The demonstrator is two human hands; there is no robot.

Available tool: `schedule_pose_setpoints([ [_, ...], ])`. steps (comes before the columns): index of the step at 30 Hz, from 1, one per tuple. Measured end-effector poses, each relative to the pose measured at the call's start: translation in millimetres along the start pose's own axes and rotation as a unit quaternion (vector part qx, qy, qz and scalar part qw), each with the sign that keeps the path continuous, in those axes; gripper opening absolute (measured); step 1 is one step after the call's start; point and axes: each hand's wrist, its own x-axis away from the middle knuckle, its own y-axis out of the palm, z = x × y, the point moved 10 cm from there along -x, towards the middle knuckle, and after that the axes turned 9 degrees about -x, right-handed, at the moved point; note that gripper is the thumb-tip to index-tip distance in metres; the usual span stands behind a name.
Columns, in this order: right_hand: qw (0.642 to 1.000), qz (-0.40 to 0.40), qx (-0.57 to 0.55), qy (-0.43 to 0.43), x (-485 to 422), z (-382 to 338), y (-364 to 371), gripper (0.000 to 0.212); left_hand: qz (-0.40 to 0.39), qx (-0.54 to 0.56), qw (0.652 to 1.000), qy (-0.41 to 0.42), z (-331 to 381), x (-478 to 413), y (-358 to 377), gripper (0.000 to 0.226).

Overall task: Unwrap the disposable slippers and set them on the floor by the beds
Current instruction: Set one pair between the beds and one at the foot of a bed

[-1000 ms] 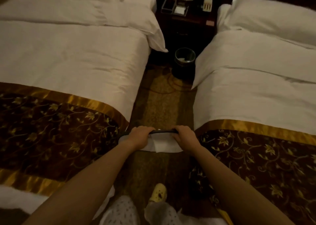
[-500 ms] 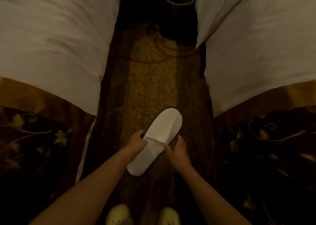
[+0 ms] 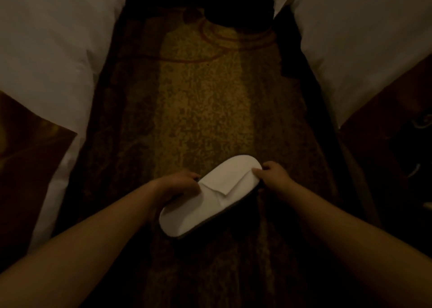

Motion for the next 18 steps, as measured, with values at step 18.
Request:
schedule_pose_setpoints([
  [18, 0.945, 0.079, -0.308, 0.074, -15.7, 3.0, 17.7, 0.048, 0.070, 0.105, 0.990, -0.066, -119.2, 33.3, -29.6, 0.035],
])
